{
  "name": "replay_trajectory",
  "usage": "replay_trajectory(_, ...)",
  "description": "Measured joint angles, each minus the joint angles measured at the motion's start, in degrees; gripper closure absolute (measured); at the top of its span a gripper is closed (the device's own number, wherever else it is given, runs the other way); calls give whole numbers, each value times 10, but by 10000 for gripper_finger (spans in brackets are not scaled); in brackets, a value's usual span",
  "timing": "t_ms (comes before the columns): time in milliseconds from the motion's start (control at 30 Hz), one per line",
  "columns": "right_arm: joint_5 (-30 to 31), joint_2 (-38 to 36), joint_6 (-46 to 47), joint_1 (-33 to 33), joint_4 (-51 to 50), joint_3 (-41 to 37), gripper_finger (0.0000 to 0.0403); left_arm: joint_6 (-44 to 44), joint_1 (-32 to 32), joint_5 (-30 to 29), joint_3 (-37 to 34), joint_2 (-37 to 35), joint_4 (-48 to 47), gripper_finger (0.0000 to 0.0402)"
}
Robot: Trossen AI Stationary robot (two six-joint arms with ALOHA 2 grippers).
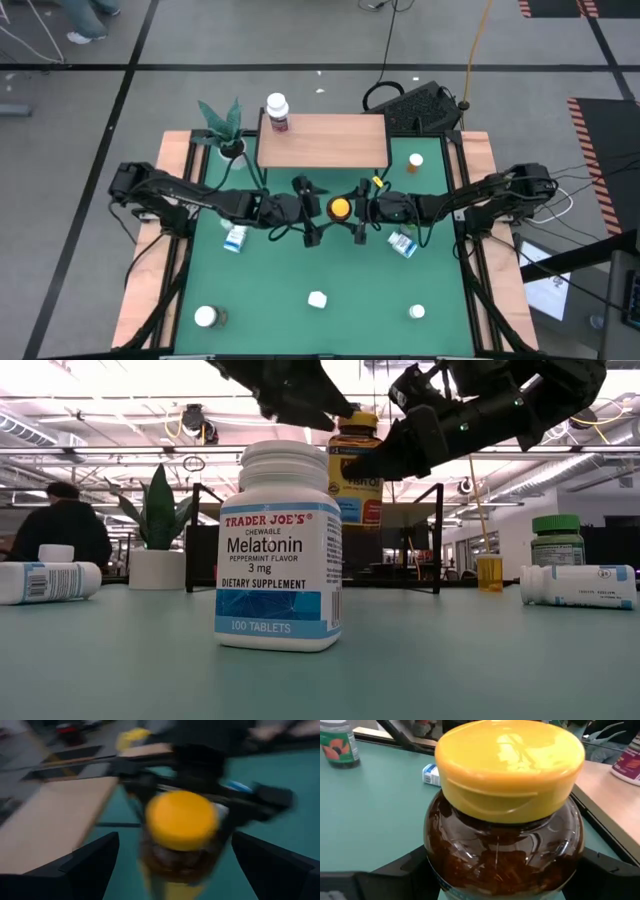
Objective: Pick and place medicine bottles onto shelf by color
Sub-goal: Put the big yellow pill bottle on the shelf aligned with the white purple pill bottle
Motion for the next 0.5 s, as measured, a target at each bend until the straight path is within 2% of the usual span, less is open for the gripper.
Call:
replay_trajectory(133, -27, 0, 0, 0, 0, 0, 102, 32, 6, 41, 0, 23, 31, 11)
replay_trajectory(300, -48, 0, 5, 0, 0, 0, 101, 34, 12, 28, 0, 55, 87, 14)
replay_trajectory(400, -56, 0, 7, -1, 0, 0, 101, 31, 15, 18, 0, 55, 92, 39)
replay_trajectory(500, -56, 0, 9, -1, -1, 0, 101, 33, 15, 16, 0, 49, 92, 81)
